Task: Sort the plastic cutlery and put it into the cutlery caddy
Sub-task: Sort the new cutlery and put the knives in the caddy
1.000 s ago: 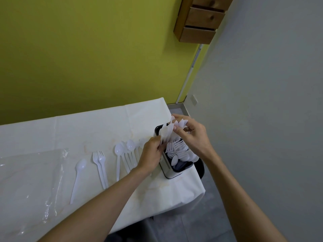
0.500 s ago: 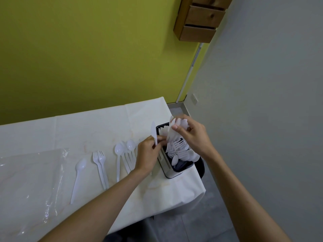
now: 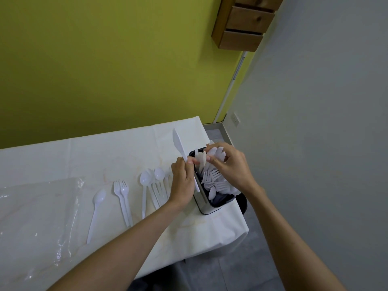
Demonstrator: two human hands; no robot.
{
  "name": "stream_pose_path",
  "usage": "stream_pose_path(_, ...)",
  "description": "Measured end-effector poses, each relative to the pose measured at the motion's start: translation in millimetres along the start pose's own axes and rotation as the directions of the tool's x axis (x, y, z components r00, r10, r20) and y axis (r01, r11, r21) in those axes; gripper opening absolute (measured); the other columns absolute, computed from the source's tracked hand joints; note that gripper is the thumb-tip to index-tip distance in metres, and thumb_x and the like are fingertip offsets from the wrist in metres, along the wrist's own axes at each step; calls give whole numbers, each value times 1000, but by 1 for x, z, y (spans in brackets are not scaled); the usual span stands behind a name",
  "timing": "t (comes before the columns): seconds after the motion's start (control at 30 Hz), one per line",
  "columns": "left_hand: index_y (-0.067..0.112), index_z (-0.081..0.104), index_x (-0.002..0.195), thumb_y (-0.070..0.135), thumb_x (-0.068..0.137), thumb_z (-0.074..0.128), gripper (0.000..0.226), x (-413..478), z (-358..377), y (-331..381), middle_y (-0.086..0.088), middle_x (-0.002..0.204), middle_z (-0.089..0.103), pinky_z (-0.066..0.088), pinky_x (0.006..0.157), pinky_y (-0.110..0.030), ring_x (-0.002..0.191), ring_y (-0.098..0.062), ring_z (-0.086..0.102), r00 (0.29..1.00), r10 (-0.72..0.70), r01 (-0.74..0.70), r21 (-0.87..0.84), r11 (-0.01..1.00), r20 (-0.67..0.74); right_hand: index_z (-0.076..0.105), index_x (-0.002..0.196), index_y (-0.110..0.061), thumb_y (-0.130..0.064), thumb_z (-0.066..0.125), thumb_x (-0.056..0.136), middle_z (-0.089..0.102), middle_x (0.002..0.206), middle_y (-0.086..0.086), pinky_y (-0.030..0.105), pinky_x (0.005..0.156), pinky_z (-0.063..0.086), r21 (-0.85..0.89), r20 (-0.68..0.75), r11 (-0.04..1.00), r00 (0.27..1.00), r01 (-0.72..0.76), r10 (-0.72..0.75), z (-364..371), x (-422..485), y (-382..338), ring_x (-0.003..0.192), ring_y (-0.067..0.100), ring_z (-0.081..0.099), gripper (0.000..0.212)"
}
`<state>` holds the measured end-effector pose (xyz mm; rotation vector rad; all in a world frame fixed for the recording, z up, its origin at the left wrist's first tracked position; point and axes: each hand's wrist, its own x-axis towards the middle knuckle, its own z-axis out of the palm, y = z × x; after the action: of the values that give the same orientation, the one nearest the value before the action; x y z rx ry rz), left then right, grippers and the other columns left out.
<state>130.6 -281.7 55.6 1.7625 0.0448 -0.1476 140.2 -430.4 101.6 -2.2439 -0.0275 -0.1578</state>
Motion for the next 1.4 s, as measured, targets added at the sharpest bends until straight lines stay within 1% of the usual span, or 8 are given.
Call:
stream_pose_path(0.13,23,58,106,30,103,30,29,8,-2,1,7,98,46,34,91,-21,106,-11,43,999,38,-39,-23,999,-39,72,99,-25,-31,72,87,71,103,-13,9,64,40,14,-10,1000,1000,-14,14,1,-1,-2,93,13,61,14)
stream_pose_path(0.33,24,59,93,22,92,59,2,9,-6,1,2,90,66,50,71,-16,80,-10,66,981,9,-47,-187,981,-195,71,99,-27,-32,73,86,70,105,-13,10,65,41,13,-13,1000,1000,-25,25,2,-1,-2,97,13,61,14)
stream_pose_path(0.7,14,50,100,14,98,45,6,15,-5,-13,-3,101,60,52,80,-41,92,-19,59,964,219,-254,279,926,148,55,118,-25,-38,55,98,67,99,-4,17,65,44,-15,-105,1000,994,20,-21,3,-9,-12,73,6,57,23)
stream_pose_path(0.83,10,49,109,9,98,39,15,13,-7,-15,-5,107,55,46,79,-29,96,-19,49,922,302,-386,507,771,243,66,118,-15,-17,52,100,63,98,1,31,79,48,-156,-110,986,991,53,-71,7,-13,-2,97,16,54,23)
stream_pose_path(0.97,6,55,110,-8,84,47,31,13,-12,-17,-9,113,53,44,76,-31,93,-23,46,863,351,-505,644,575,363,65,122,-15,-22,44,102,66,122,-3,36,97,45,-214,-134,968,978,129,-159,6,-17,1,116,13,52,30)
stream_pose_path(1.1,8,51,100,-1,82,45,21,8,-16,-23,-10,98,52,46,64,-39,77,-24,42,846,371,-534,592,604,384,44,146,-16,-28,30,106,45,151,-3,26,119,20,-250,22,932,964,263,-266,2,-15,-15,143,8,33,45)
stream_pose_path(1.2,17,48,105,9,92,42,16,3,-18,-25,-1,101,48,40,73,-24,90,-16,42,886,336,-461,546,699,318,42,147,-14,-37,20,105,43,152,0,36,122,16,-346,239,890,945,298,-223,6,-17,-9,146,8,28,53)
stream_pose_path(1.4,10,44,132,-7,87,47,48,0,-26,-44,-7,109,51,47,81,-35,95,-23,46,854,388,-521,591,616,347,24,155,-18,-41,19,104,25,160,-1,31,124,6,-408,251,850,936,333,-246,8,-17,-15,150,8,14,56)
